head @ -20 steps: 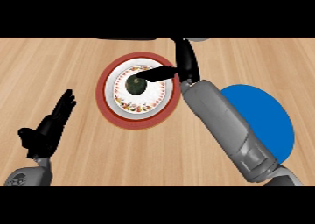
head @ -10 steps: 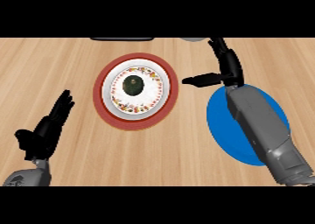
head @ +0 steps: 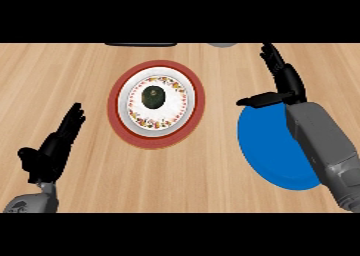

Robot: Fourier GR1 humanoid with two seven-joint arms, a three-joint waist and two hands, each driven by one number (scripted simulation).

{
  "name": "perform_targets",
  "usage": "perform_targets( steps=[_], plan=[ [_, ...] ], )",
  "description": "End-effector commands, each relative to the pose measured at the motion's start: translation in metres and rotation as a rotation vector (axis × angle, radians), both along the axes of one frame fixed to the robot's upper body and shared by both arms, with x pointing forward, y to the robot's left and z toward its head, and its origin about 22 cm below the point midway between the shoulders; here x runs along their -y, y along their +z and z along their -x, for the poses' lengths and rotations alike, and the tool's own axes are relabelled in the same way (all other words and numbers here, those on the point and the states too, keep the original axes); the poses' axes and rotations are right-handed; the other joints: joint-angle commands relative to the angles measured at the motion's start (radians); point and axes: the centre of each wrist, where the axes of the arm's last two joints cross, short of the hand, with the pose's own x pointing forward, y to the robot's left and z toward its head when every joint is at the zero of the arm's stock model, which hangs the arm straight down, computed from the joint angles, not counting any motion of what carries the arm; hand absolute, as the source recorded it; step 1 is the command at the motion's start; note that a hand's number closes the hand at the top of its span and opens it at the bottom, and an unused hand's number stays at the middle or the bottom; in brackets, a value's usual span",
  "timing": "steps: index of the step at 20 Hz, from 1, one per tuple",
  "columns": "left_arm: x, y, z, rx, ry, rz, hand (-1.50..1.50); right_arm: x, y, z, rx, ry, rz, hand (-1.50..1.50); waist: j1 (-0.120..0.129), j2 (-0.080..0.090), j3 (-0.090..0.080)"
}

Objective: Pick the squash from the plate and place it in the plate

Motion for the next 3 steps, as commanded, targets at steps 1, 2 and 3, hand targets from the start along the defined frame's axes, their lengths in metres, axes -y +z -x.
perform_targets(
  steps=[1, 2, 3],
  plan=[
    [0.001, -0.007, 0.007, 0.014, 0.001, 0.001, 0.00, 0.020, -0.018, 0.009, 0.002, 0.014, 0.011, -1.50, 0.001, 0.000, 0.000],
    [-0.001, -0.011, 0.005, 0.001, -0.030, 0.003, 0.00, 0.002, -0.016, 0.004, 0.028, 0.010, 0.019, -1.50, 0.005, 0.002, 0.000],
    [0.013, -0.013, -0.003, 0.003, -0.010, 0.009, 0.00, 0.013, -0.012, 0.002, 0.058, -0.021, 0.013, -1.50, 0.007, 0.005, 0.000]
  ],
)
